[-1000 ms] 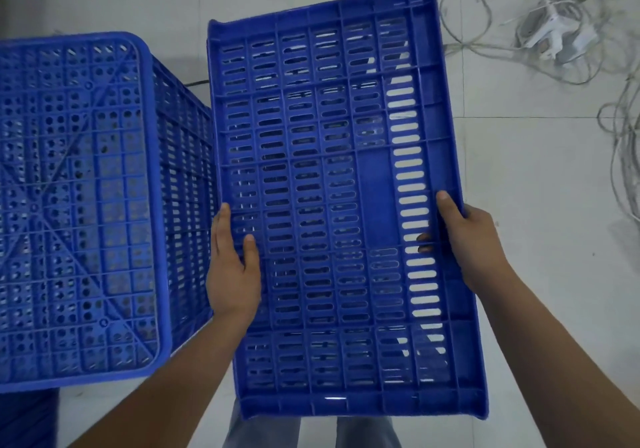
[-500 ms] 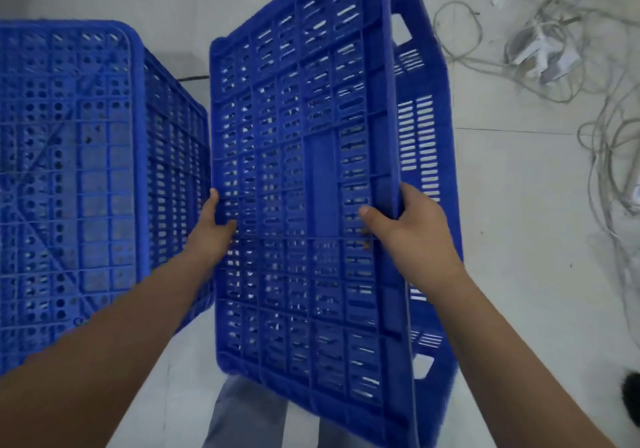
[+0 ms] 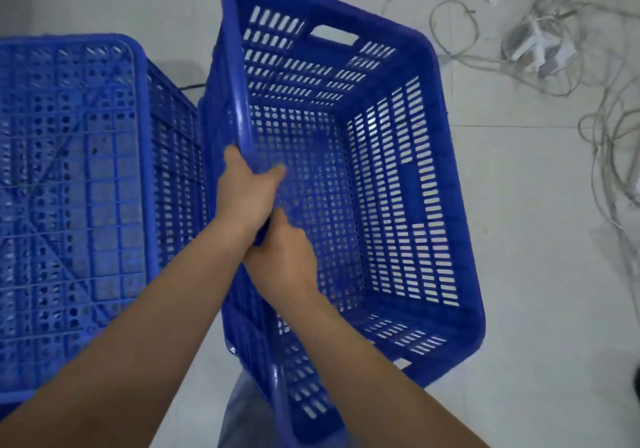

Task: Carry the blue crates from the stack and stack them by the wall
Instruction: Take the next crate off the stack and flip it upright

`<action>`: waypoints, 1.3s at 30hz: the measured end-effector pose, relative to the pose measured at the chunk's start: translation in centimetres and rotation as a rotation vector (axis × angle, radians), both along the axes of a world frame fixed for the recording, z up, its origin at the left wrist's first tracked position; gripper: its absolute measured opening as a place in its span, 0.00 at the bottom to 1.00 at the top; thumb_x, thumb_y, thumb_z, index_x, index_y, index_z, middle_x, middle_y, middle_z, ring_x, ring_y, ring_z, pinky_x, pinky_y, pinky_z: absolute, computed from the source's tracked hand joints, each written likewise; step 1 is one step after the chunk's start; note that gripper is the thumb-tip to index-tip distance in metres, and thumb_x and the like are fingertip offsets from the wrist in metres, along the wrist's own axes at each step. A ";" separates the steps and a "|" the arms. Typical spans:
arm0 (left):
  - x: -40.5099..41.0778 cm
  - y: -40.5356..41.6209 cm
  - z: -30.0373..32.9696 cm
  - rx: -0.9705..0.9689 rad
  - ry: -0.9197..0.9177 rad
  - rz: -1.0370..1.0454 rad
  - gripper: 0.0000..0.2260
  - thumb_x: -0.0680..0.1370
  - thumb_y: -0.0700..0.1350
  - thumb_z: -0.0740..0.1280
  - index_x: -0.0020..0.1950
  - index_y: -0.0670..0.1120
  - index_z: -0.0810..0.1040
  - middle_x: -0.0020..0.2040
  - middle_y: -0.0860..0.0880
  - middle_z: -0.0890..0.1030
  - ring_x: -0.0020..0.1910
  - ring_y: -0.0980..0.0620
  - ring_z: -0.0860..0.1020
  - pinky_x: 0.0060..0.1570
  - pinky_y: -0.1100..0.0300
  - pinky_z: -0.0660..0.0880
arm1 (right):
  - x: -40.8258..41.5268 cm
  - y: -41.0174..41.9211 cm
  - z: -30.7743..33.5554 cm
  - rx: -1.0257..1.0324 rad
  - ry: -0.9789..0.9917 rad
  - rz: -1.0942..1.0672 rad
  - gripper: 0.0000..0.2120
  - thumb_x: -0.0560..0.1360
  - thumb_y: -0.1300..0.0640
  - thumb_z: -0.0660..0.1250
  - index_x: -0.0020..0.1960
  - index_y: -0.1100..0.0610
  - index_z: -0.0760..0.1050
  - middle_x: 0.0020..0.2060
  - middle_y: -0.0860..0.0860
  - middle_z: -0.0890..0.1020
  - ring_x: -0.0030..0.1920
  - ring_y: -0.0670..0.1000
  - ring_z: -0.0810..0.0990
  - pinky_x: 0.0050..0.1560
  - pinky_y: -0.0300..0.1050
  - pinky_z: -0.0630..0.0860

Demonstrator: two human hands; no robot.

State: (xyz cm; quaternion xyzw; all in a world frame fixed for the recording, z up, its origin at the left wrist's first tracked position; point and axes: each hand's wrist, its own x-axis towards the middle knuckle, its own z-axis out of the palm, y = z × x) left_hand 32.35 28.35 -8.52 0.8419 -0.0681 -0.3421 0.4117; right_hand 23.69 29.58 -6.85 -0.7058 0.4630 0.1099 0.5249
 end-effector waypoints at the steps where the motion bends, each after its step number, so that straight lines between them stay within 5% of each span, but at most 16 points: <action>1: 0.6 0.4 -0.4 0.072 -0.076 -0.017 0.13 0.77 0.41 0.64 0.60 0.44 0.65 0.43 0.52 0.72 0.42 0.50 0.73 0.43 0.55 0.69 | 0.4 0.5 -0.3 0.018 0.010 0.007 0.15 0.75 0.50 0.64 0.56 0.59 0.67 0.46 0.58 0.81 0.43 0.60 0.79 0.35 0.50 0.73; 5: 2.2 1.8 -1.9 0.153 -0.094 -0.058 0.09 0.79 0.36 0.60 0.55 0.44 0.63 0.38 0.50 0.67 0.33 0.53 0.67 0.37 0.53 0.69 | 1.4 2.2 -1.9 0.059 0.036 0.021 0.18 0.74 0.49 0.65 0.56 0.59 0.66 0.50 0.57 0.79 0.44 0.58 0.77 0.32 0.47 0.66; 10: 3.6 4.0 -3.7 0.160 0.099 -0.091 0.08 0.79 0.37 0.63 0.56 0.45 0.67 0.52 0.42 0.75 0.50 0.42 0.76 0.55 0.46 0.76 | 1.7 3.4 -5.0 0.104 0.109 0.072 0.23 0.73 0.49 0.67 0.62 0.60 0.66 0.56 0.57 0.76 0.50 0.59 0.79 0.40 0.49 0.72; 14: 3.4 4.3 -5.7 0.163 0.212 -0.110 0.09 0.79 0.37 0.64 0.57 0.44 0.68 0.51 0.48 0.76 0.48 0.47 0.76 0.46 0.55 0.75 | 1.1 3.3 -7.6 0.061 0.205 0.141 0.26 0.74 0.47 0.67 0.65 0.60 0.64 0.60 0.58 0.74 0.55 0.60 0.78 0.46 0.52 0.75; 22: 1.5 4.4 -10.2 0.188 0.379 -0.090 0.17 0.78 0.35 0.64 0.66 0.43 0.67 0.64 0.44 0.75 0.57 0.44 0.76 0.59 0.46 0.75 | -1.5 3.0 -10.5 0.049 0.340 0.120 0.22 0.76 0.52 0.65 0.65 0.60 0.65 0.62 0.57 0.74 0.60 0.58 0.76 0.56 0.52 0.74; 25: 1.9 4.1 -10.5 0.276 0.340 -0.231 0.20 0.78 0.38 0.65 0.68 0.42 0.63 0.66 0.41 0.73 0.59 0.44 0.74 0.59 0.50 0.74 | -1.9 3.3 -10.7 0.078 0.342 0.107 0.24 0.77 0.50 0.64 0.68 0.60 0.64 0.65 0.57 0.71 0.63 0.57 0.74 0.59 0.50 0.72; 28: 3.2 3.0 -9.5 0.293 0.098 -0.374 0.32 0.78 0.39 0.66 0.75 0.42 0.51 0.72 0.40 0.66 0.68 0.41 0.69 0.62 0.53 0.69 | -2.1 3.1 -10.7 0.124 0.345 0.132 0.24 0.77 0.49 0.65 0.68 0.60 0.65 0.66 0.57 0.71 0.64 0.56 0.73 0.61 0.50 0.71; 31: 5.7 0.8 -8.6 0.621 -0.448 -1.001 0.43 0.76 0.50 0.68 0.78 0.48 0.39 0.79 0.42 0.38 0.78 0.40 0.41 0.74 0.45 0.46 | -2.1 2.6 -10.9 0.119 0.339 0.185 0.22 0.76 0.50 0.66 0.65 0.61 0.68 0.62 0.58 0.75 0.62 0.57 0.75 0.60 0.51 0.72; 32: 6.4 0.0 -8.5 0.742 -0.553 -1.285 0.40 0.77 0.55 0.65 0.79 0.50 0.42 0.79 0.43 0.37 0.78 0.42 0.39 0.74 0.45 0.42 | -2.1 2.5 -10.9 0.107 0.341 0.208 0.21 0.76 0.50 0.66 0.64 0.61 0.69 0.61 0.58 0.76 0.60 0.58 0.76 0.59 0.51 0.73; 34: 7.3 -1.6 -8.0 0.910 -0.536 -1.651 0.31 0.78 0.62 0.57 0.78 0.52 0.55 0.80 0.46 0.51 0.78 0.44 0.46 0.74 0.45 0.40 | -2.0 2.3 -10.9 0.068 0.353 0.268 0.21 0.76 0.49 0.66 0.62 0.61 0.69 0.59 0.59 0.77 0.59 0.59 0.77 0.57 0.52 0.74; 36: 7.5 -2.4 -7.6 1.022 -0.488 -1.782 0.32 0.76 0.69 0.52 0.75 0.54 0.62 0.76 0.51 0.64 0.78 0.46 0.52 0.74 0.44 0.40 | -2.0 2.2 -10.7 0.022 0.361 0.337 0.23 0.77 0.49 0.64 0.65 0.62 0.67 0.60 0.59 0.76 0.60 0.59 0.77 0.57 0.52 0.73; 39: 7.3 -2.1 -7.4 1.081 -0.577 -1.926 0.37 0.71 0.73 0.54 0.76 0.56 0.59 0.75 0.51 0.65 0.77 0.44 0.55 0.75 0.46 0.45 | -2.1 2.1 -10.5 -0.047 0.355 0.397 0.24 0.78 0.50 0.63 0.68 0.63 0.64 0.62 0.59 0.75 0.61 0.58 0.76 0.59 0.50 0.73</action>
